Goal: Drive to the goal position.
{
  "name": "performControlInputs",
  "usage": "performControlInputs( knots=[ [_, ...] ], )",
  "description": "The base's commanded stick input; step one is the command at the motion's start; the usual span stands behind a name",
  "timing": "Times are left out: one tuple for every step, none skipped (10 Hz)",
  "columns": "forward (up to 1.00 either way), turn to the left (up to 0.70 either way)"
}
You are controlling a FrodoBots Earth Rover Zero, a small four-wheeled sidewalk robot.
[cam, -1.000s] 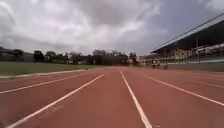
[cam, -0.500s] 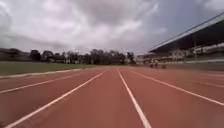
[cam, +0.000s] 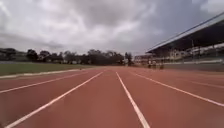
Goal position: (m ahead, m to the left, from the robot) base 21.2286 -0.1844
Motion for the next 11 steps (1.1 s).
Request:
performControlInputs(
  knots=[
    [0.60, -0.15],
    [0.60, -0.15],
    [0.60, -0.15],
    [0.60, 0.00],
    [0.60, 0.00],
    [0.60, 0.00],
    [0.60, 0.00],
    [0.60, 0.00],
    [0.60, 0.00],
    [0.60, 0.00],
    [0.60, 0.00]
  ],
)
